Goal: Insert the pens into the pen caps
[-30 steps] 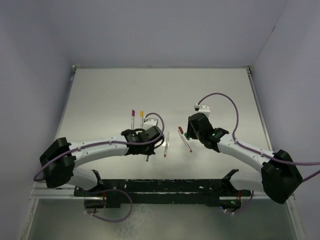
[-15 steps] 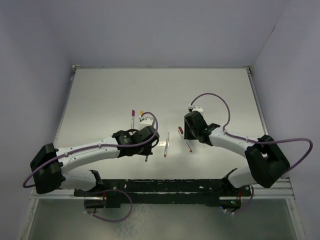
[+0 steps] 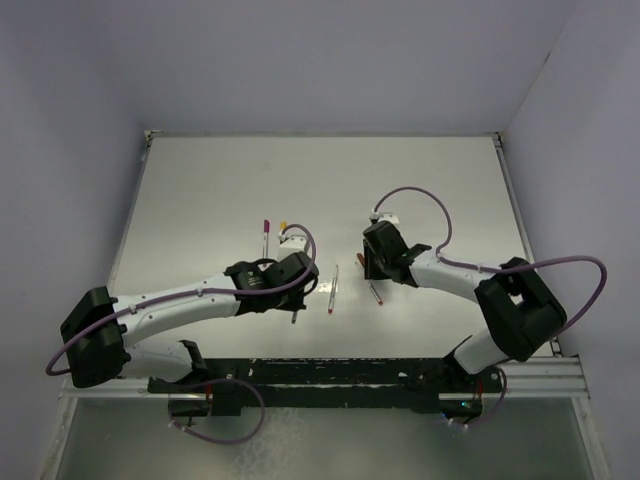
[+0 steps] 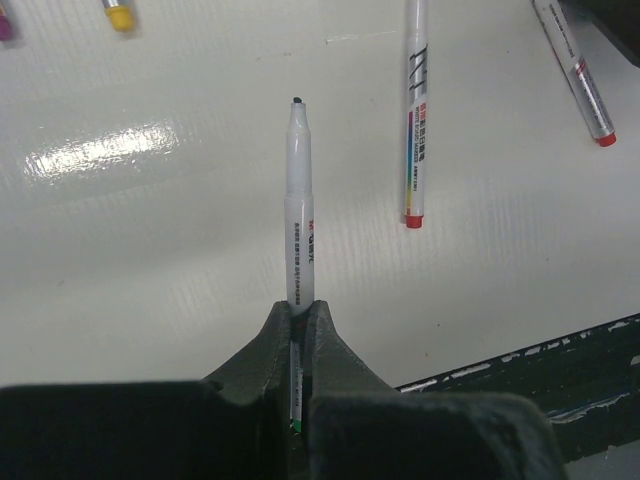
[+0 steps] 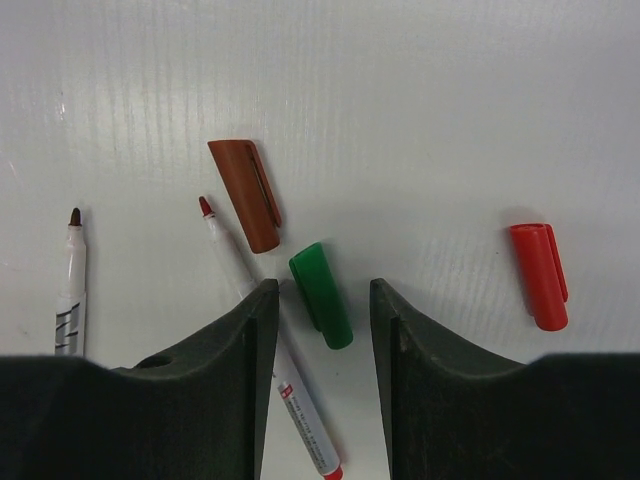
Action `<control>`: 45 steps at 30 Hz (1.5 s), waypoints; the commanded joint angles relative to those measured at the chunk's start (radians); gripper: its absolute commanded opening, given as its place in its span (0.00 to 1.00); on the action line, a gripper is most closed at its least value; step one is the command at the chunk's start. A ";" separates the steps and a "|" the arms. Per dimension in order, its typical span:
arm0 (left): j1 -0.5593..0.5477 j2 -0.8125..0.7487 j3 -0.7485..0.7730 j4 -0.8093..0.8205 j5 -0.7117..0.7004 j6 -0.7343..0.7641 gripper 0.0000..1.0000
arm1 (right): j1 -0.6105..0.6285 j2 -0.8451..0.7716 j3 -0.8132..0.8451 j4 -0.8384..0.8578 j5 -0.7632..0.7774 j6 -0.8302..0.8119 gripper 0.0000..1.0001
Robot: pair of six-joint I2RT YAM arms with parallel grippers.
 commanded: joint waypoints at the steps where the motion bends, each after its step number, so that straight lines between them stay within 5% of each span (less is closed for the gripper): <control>1: -0.008 -0.008 -0.004 0.028 0.002 -0.015 0.00 | -0.006 0.017 0.040 0.014 0.000 -0.004 0.44; 33: -0.007 0.015 -0.005 0.037 -0.003 -0.014 0.00 | -0.005 0.054 -0.004 -0.097 0.002 0.098 0.33; 42: -0.007 0.014 -0.012 0.044 -0.003 -0.021 0.00 | 0.000 0.062 -0.061 -0.078 -0.028 0.136 0.00; 45: -0.006 0.020 -0.012 0.050 0.001 -0.017 0.00 | 0.001 0.053 -0.072 -0.074 -0.027 0.138 0.00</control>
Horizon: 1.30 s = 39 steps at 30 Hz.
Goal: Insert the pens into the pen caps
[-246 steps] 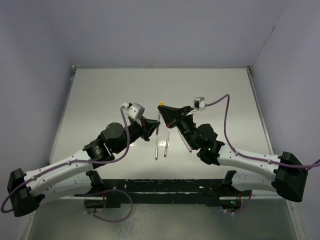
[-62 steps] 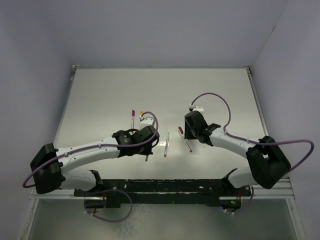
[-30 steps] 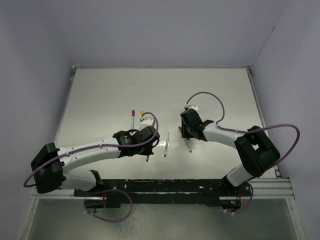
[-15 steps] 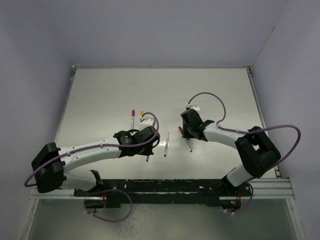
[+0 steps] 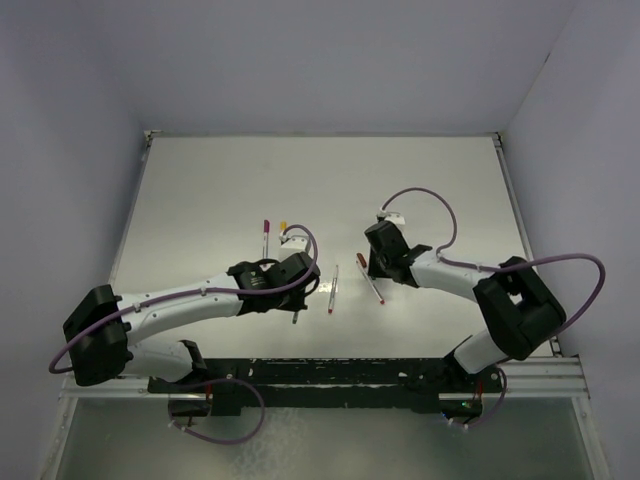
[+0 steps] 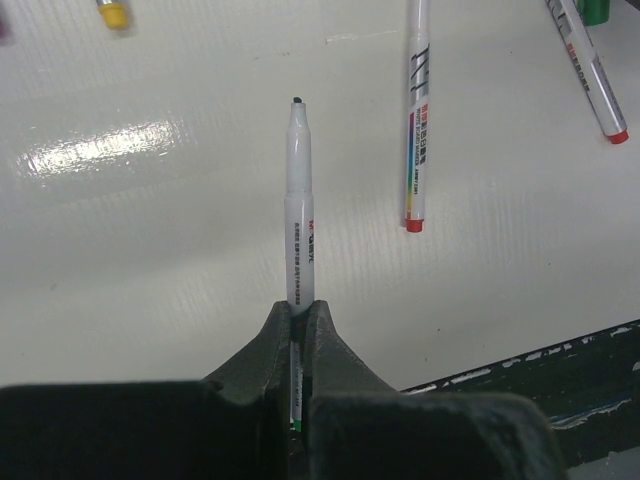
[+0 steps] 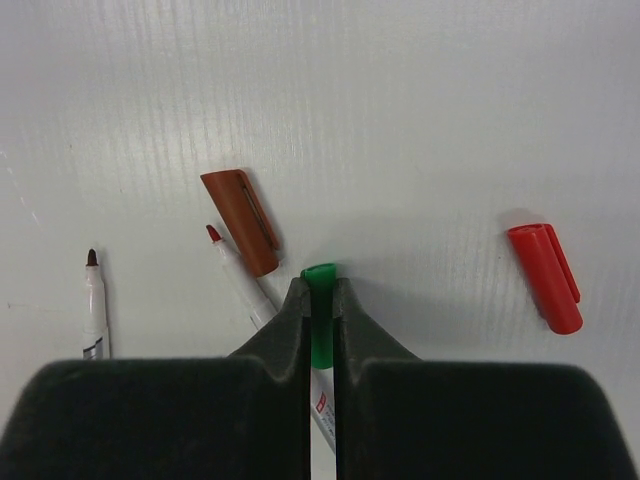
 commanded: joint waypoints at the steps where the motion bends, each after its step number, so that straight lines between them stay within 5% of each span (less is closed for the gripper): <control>1: -0.006 0.005 -0.008 0.037 0.002 -0.009 0.00 | 0.006 0.026 -0.061 -0.109 -0.032 0.022 0.00; 14: -0.007 -0.046 -0.030 0.110 0.007 0.046 0.00 | 0.005 -0.273 0.041 -0.146 0.128 -0.029 0.00; 27: -0.007 -0.181 -0.161 0.540 0.145 0.242 0.00 | 0.006 -0.694 -0.135 0.314 -0.008 -0.060 0.00; 39: -0.008 -0.203 -0.255 0.991 0.277 0.329 0.00 | 0.005 -0.689 -0.211 0.716 -0.180 0.015 0.00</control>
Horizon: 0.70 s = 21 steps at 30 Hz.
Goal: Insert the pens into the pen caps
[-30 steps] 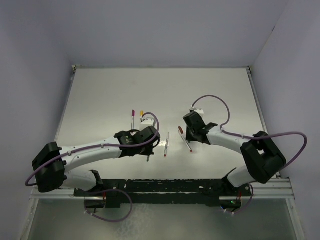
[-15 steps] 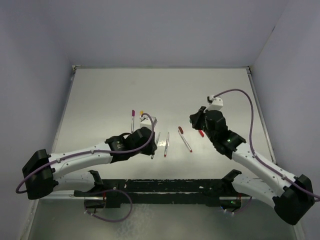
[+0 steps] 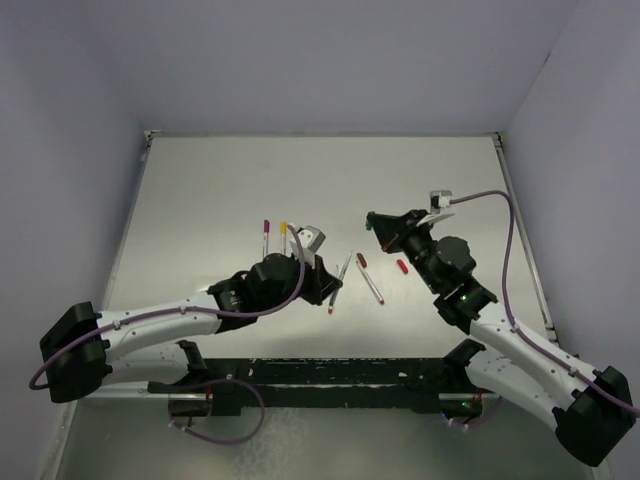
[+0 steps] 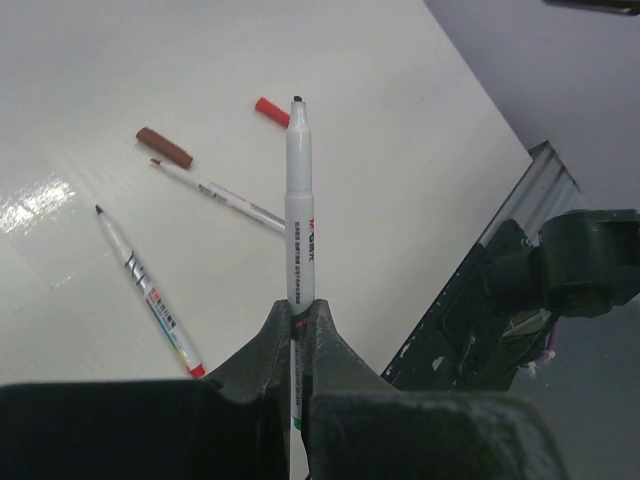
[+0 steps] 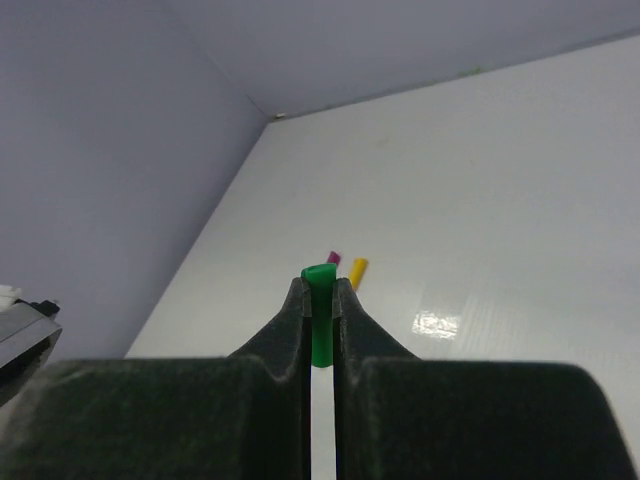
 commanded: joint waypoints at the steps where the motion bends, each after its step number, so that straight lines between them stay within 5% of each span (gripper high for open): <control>1: -0.007 -0.041 -0.038 0.275 0.051 0.066 0.00 | 0.003 0.019 -0.023 0.258 -0.086 0.049 0.00; 21: -0.007 -0.043 -0.058 0.493 -0.026 0.128 0.00 | 0.003 0.042 -0.090 0.533 -0.188 0.214 0.00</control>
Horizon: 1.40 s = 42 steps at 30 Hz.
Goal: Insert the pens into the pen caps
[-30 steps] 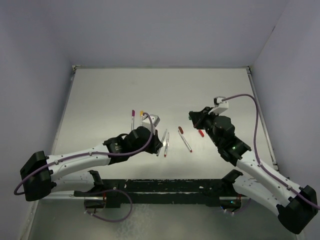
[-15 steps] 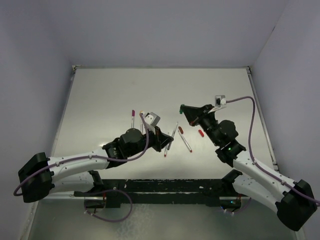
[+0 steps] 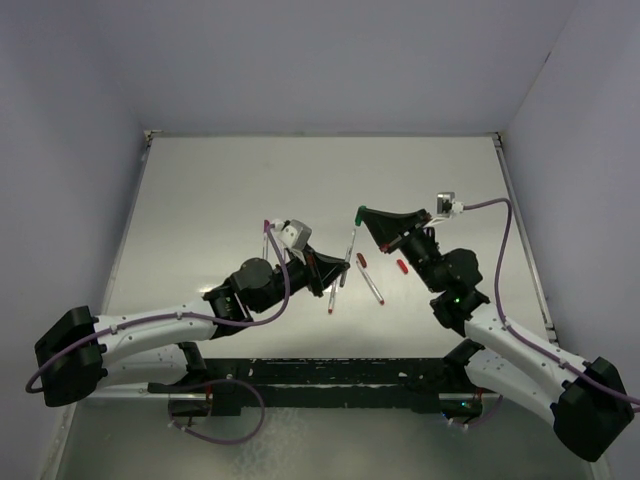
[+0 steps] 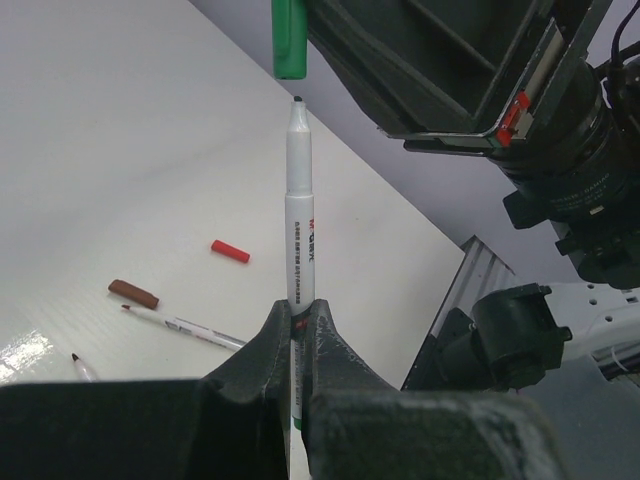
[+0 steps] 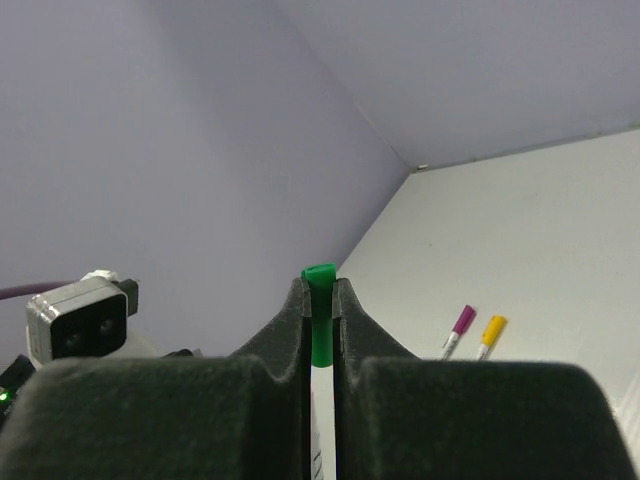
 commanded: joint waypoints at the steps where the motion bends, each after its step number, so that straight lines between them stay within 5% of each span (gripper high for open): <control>1: -0.003 0.004 0.033 0.072 -0.022 0.034 0.00 | 0.004 -0.003 0.001 0.101 -0.033 0.036 0.00; 42: -0.003 0.017 0.053 0.060 -0.033 0.042 0.00 | 0.002 0.001 -0.035 0.095 -0.055 0.016 0.00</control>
